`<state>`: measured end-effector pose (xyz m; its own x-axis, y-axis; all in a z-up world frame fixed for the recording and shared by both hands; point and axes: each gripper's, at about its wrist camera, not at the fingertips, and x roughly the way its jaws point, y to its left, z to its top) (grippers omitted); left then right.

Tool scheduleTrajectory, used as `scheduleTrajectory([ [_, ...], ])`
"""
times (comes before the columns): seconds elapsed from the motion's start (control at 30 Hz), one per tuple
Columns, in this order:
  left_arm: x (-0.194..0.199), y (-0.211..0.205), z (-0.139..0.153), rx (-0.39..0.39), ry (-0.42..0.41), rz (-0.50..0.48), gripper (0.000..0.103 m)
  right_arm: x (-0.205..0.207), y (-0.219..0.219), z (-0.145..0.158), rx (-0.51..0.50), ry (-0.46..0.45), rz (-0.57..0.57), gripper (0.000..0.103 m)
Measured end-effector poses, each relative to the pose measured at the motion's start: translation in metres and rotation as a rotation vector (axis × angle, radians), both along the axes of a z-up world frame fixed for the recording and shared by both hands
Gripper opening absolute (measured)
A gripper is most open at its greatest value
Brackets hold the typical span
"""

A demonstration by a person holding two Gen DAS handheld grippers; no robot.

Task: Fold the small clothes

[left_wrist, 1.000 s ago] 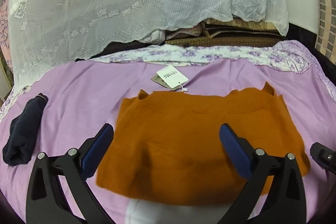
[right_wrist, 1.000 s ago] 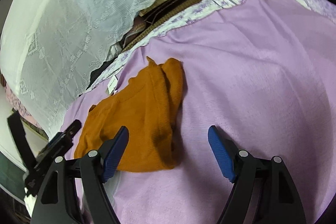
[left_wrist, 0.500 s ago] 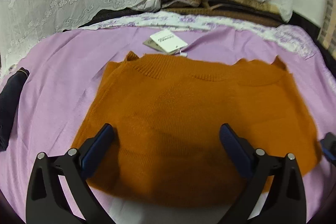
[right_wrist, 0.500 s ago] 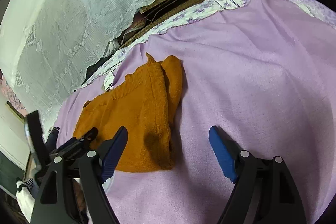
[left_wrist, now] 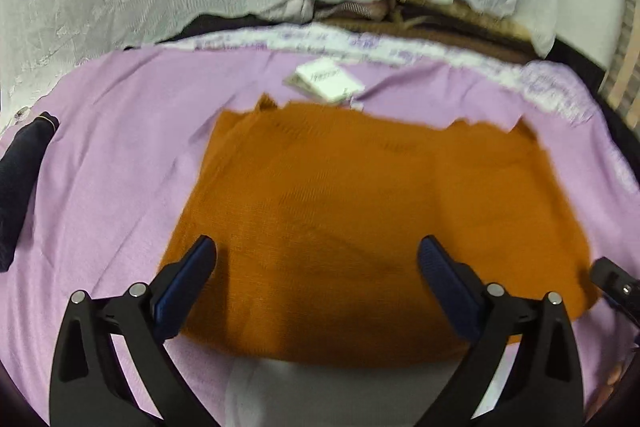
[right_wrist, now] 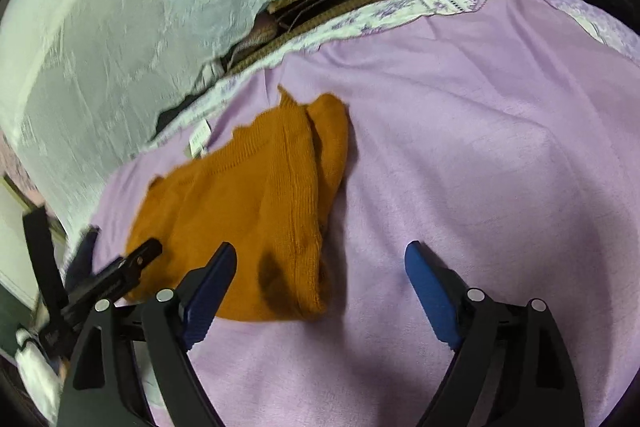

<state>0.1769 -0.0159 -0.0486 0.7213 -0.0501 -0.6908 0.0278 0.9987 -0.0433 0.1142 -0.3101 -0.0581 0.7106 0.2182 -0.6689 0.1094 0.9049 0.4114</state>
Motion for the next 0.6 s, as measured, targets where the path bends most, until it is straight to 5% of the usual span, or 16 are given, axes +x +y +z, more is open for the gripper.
scheduleTrajectory([
  [0.2, 0.014, -0.009, 0.025, -0.064, 0.041, 0.007, 0.099, 0.038, -0.025, 0.016, 0.200, 0.030, -0.011, 0.075],
  [0.3, 0.025, -0.019, 0.031, -0.077, 0.058, 0.023, 0.099, 0.064, -0.030, 0.026, 0.216, 0.041, -0.003, 0.075],
  [0.5, 0.040, -0.039, -0.018, 0.060, 0.081, 0.044, 0.099, 0.084, -0.042, -0.010, 0.245, 0.081, 0.002, 0.075],
  [0.6, 0.035, -0.044, -0.013, 0.069, 0.044, 0.025, 0.099, 0.089, -0.039, -0.009, 0.240, 0.050, 0.059, 0.076],
])
